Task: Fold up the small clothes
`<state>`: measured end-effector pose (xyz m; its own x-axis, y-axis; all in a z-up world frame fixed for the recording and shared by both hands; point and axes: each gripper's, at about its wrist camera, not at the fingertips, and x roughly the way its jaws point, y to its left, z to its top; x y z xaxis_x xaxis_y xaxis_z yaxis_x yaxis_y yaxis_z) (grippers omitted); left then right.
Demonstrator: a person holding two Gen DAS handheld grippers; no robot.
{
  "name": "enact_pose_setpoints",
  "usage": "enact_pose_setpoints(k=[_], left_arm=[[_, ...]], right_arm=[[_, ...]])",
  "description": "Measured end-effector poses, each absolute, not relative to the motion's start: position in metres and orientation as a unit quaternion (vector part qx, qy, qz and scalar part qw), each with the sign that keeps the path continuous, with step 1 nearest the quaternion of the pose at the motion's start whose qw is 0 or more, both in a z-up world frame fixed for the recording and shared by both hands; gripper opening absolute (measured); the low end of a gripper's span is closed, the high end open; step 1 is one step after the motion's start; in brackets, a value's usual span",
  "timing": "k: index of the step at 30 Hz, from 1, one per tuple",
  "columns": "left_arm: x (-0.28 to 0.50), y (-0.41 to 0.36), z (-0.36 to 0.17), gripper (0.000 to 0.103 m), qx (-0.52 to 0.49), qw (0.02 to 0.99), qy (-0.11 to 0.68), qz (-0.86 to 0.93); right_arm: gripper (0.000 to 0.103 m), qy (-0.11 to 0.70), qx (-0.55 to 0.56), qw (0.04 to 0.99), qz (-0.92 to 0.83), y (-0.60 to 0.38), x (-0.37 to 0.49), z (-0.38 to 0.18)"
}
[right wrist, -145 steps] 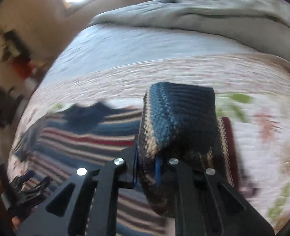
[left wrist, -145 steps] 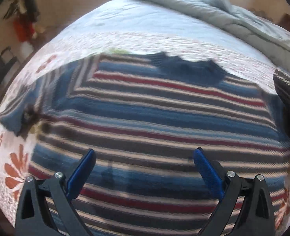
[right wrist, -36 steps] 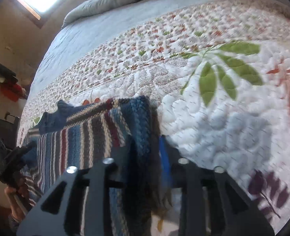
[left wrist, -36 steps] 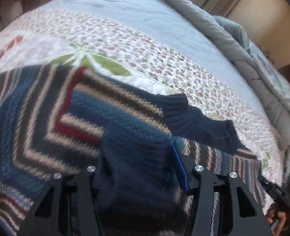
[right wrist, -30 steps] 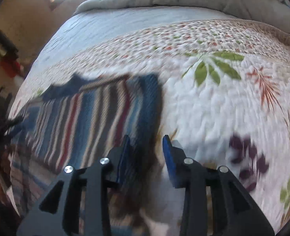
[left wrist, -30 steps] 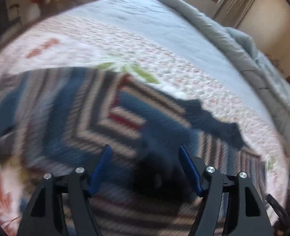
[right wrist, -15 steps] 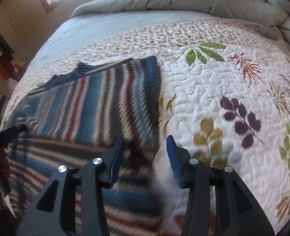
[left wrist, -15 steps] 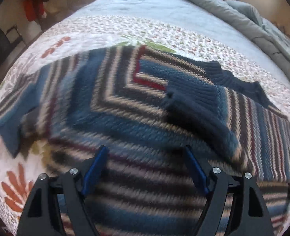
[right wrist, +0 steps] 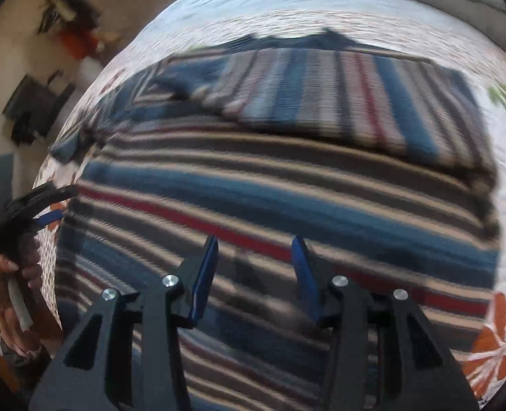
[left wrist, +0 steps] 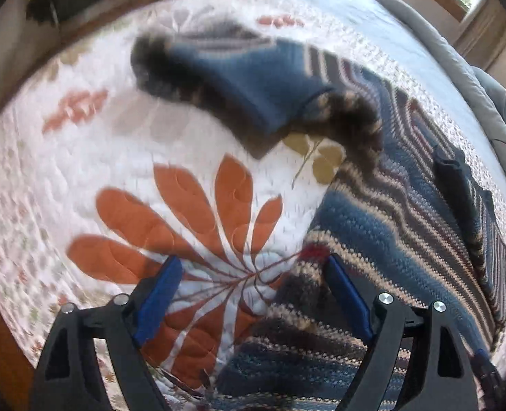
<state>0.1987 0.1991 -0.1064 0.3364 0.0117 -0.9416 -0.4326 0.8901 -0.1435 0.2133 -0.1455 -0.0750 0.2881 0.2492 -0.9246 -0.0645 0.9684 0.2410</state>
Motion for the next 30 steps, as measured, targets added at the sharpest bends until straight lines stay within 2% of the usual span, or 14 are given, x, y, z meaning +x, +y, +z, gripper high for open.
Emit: enact_pose_setpoints(k=[5, 10, 15, 19, 23, 28, 30], left_arm=[[0.200, 0.208, -0.094, 0.087, -0.155, 0.827, 0.531, 0.103], [0.196, 0.265, -0.086, 0.088, -0.147, 0.833, 0.515, 0.138], [0.194, 0.301, -0.094, 0.089, -0.056, 0.830, 0.512, 0.213], [0.192, 0.337, -0.109, 0.090, -0.142, 0.816, 0.527, 0.191], [0.189, 0.343, -0.110, 0.091, -0.156, 0.818, 0.522, 0.186], [0.190, 0.336, -0.112, 0.092, -0.150, 0.818, 0.524, 0.184], [0.188, 0.340, -0.111, 0.092, -0.169, 0.817, 0.520, 0.184]], right_arm=[[0.045, 0.595, 0.057, 0.792, 0.120, -0.083, 0.232, -0.071], [0.045, 0.599, 0.041, 0.783, 0.160, -0.008, 0.274, -0.059], [0.045, 0.604, 0.022, 0.767, 0.217, 0.093, 0.319, -0.062], [0.045, 0.621, 0.036, 0.747, 0.236, 0.148, 0.343, -0.084], [0.045, 0.633, 0.048, 0.737, 0.233, 0.177, 0.361, -0.098], [0.033, 0.637, 0.045, 0.737, 0.219, 0.194, 0.377, -0.104], [0.023, 0.642, 0.032, 0.736, 0.215, 0.200, 0.380, -0.107]])
